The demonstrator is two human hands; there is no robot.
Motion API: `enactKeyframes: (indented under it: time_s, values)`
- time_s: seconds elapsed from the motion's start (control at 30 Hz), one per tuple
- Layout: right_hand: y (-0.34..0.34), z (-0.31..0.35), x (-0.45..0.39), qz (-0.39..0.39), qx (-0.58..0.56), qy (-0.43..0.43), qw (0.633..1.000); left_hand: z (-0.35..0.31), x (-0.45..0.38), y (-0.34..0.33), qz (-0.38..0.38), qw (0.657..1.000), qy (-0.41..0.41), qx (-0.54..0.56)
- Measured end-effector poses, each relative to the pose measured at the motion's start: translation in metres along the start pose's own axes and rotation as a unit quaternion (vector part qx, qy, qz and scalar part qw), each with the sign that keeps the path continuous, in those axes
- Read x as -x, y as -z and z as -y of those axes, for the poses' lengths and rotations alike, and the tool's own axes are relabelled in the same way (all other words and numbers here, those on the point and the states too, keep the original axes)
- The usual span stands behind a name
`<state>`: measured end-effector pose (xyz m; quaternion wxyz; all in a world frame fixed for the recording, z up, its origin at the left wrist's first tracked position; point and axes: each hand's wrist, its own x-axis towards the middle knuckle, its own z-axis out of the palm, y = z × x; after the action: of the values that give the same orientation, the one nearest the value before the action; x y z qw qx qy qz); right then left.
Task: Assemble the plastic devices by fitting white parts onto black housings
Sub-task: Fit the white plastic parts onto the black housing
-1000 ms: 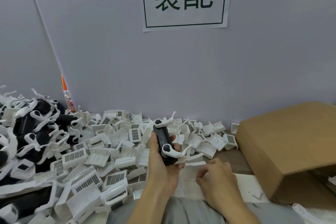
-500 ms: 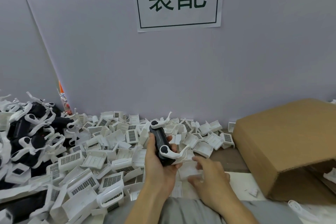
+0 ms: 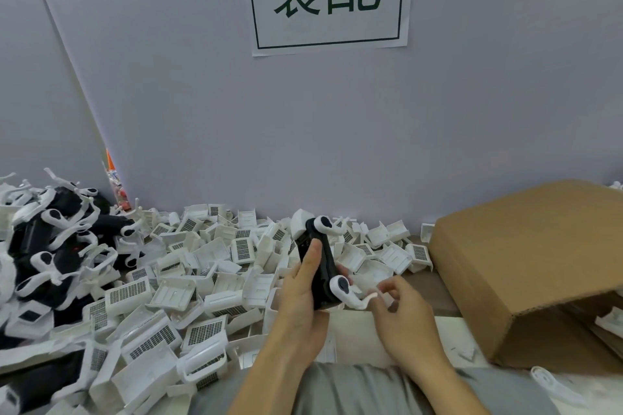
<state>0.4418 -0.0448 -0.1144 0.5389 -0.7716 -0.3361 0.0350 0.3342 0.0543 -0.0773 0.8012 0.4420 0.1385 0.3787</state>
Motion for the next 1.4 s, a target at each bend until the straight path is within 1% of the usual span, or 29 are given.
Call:
enactKeyframes:
  time_s: [0.1, 0.2, 0.33, 0.47, 0.53, 0.63, 0.7, 0.8, 0.9, 1.0, 1.17, 1.23, 1.33, 1.4]
  values:
    - [0.006, 0.004, -0.001, -0.046, -0.076, -0.037, 0.995, 0.002, 0.0, 0.001, -0.021, 0.999, 0.0, -0.036]
    - [0.02, 0.011, -0.006, -0.06, -0.089, -0.031, 0.994, 0.004, 0.0, 0.002, -0.013, 0.995, -0.015, -0.095]
    - [0.058, 0.018, -0.017, -0.005, -0.03, -0.029, 0.999, 0.01, 0.002, -0.004, 0.01, 0.982, -0.024, -0.188]
    - [0.083, 0.025, -0.02, 0.076, 0.067, 0.007, 0.995, 0.015, 0.003, -0.009, 0.015, 0.981, 0.01, -0.192]
    - [0.083, 0.03, -0.02, 0.088, 0.103, 0.03, 0.99, 0.017, 0.004, -0.009, 0.034, 0.975, 0.014, -0.221]
    - [0.077, 0.037, -0.019, 0.089, 0.11, 0.047, 0.989, 0.02, 0.007, -0.008, 0.057, 0.965, -0.004, -0.255]
    - [0.069, 0.04, -0.016, 0.077, 0.104, 0.064, 0.99, 0.022, 0.007, -0.008, 0.067, 0.958, -0.017, -0.279]
    - [0.055, 0.044, -0.014, 0.043, 0.054, 0.063, 0.996, 0.025, 0.005, -0.008, 0.085, 0.953, -0.019, -0.291]
    - [0.043, 0.046, -0.01, -0.006, 0.037, 0.055, 0.998, 0.025, 0.003, -0.008, 0.075, 0.961, 0.011, -0.264]
    - [0.033, 0.045, -0.007, -0.058, 0.035, 0.075, 0.995, 0.028, 0.001, -0.007, 0.062, 0.969, 0.024, -0.24]
    - [0.025, 0.042, -0.005, -0.037, 0.066, 0.098, 0.992, 0.028, 0.0, -0.005, 0.037, 0.978, 0.015, -0.207]
    - [0.023, 0.041, -0.004, -0.05, 0.06, 0.101, 0.992, 0.028, 0.0, -0.005, 0.035, 0.978, 0.012, -0.204]
    - [0.02, 0.043, -0.003, -0.09, 0.053, 0.1, 0.989, 0.029, 0.001, -0.007, 0.065, 0.973, 0.005, -0.219]
    - [0.018, 0.044, -0.002, -0.094, 0.053, 0.094, 0.99, 0.029, 0.001, -0.007, 0.073, 0.973, -0.001, -0.22]
